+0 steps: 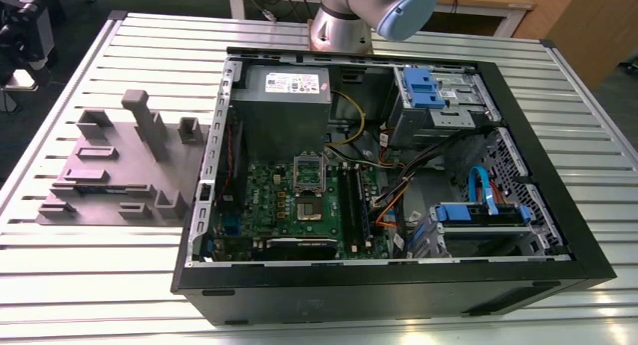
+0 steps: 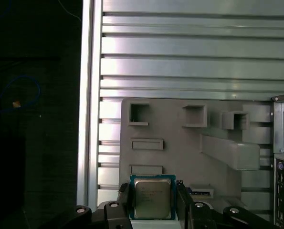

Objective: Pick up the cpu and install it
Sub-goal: 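Pick up the cpu and move it towards the insertion slot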

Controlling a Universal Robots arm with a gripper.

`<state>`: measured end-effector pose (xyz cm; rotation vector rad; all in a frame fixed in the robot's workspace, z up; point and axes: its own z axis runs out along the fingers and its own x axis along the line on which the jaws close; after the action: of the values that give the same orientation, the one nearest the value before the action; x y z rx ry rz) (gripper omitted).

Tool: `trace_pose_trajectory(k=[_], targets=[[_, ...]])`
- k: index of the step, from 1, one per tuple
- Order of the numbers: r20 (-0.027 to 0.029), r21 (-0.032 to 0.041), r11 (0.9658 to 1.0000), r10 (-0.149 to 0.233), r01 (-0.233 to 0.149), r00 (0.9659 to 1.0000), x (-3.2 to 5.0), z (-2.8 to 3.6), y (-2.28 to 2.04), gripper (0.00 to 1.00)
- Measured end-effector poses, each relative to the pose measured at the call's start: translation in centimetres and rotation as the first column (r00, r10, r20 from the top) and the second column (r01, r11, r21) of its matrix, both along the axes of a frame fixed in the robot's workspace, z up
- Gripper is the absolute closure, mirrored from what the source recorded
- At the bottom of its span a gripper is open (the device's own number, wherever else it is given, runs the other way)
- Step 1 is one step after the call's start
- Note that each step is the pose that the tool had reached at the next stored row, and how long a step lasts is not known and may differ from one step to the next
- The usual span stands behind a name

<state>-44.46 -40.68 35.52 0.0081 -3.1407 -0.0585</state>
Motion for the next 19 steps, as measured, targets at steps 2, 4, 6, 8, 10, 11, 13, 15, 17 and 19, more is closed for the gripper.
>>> trace_pose_trajectory(k=[2, 4, 6, 8, 10, 11, 13, 15, 17, 19], targets=[[-0.0001, -0.0001, 1.0, 0.0, 0.0, 1.0, 0.0, 0.05, 0.0, 0.53], [0.0, 0.0, 1.0, 0.0, 0.0, 1.0, 0.0, 0.09, 0.0, 0.53], [-0.0001, 0.0, 1.0, 0.0, 0.0, 1.0, 0.0, 0.14, 0.0, 0.53], [-0.0001, -0.0001, 1.0, 0.0, 0.0, 1.0, 0.0, 0.18, 0.0, 0.53], [-0.0001, 0.0, 1.0, 0.0, 0.0, 1.0, 0.0, 0.23, 0.0, 0.53], [0.0, 0.0, 1.0, 0.0, 0.0, 1.0, 0.0, 0.25, 0.0, 0.53], [-0.0001, -0.0001, 1.0, 0.0, 0.0, 1.0, 0.0, 0.3, 0.0, 0.53], [-0.0001, 0.0, 1.0, 0.0, 0.0, 1.0, 0.0, 0.34, 0.01, 0.53], [-0.0001, 0.0, 1.0, 0.0, 0.0, 1.0, 0.0, 0.39, 0.01, 0.53], [-0.0001, 0.0, 1.0, 0.0, 0.0, 1.0, 0.0, 0.43, 0.01, 0.53]])
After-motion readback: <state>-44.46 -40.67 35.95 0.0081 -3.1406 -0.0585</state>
